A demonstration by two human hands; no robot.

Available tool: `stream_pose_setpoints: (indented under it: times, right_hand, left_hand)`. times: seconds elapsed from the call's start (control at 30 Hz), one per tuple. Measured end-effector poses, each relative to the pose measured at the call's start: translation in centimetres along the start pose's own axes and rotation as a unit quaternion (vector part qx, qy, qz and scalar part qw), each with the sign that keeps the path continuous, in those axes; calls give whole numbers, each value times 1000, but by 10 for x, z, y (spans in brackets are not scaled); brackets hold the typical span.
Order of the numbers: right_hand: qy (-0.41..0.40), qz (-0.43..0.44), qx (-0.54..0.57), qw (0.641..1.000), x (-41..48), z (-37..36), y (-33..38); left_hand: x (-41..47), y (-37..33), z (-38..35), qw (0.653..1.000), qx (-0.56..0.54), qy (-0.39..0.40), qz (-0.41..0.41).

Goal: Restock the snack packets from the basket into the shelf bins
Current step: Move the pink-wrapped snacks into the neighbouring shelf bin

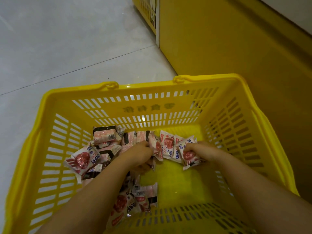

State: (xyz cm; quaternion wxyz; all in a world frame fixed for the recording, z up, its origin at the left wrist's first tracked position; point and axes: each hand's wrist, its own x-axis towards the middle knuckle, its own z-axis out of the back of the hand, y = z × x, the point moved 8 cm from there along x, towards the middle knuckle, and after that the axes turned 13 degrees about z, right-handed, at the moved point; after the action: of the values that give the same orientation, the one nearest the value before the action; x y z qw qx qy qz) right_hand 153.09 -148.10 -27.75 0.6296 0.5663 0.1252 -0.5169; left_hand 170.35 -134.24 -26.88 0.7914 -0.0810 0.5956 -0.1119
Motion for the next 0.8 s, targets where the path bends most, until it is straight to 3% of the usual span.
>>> stream_pose_setpoints:
  times: [0.07, 0.13, 0.2, 0.27, 0.37, 0.43, 0.57, 0.8]
  right_hand:
    - [16, -4, -5, 1000, -2, -3, 0]
    - [8, 5, -11, 1000, -2, -2, 2]
    - [-17, 38, -18, 999, 0, 1, 9]
    - [-33, 92, -60, 993, 1, 4, 20]
    - [21, 150, -99, 984, -1, -5, 29]
    - [64, 160, -79, 982, -3, -13, 26]
    - [73, 184, -96, 976, -4, -17, 27]
    - [82, 178, -102, 975, -7, -16, 29]
  left_hand:
    - [-7, -14, 15, 978, 159, -134, -28]
    - [-17, -31, 27, 920, 267, -278, -76]
    - [-22, -44, 21, 887, 293, -326, -147]
    - [-19, -46, 15, 919, 206, -284, -182]
    - [-8, -42, 15, 948, 127, -235, -175]
    - [-5, -41, 12, 947, 164, -213, -176]
    - [-1, -31, 4, 950, 248, -141, -130]
    - [-16, -34, -14, 902, 323, -229, -170]
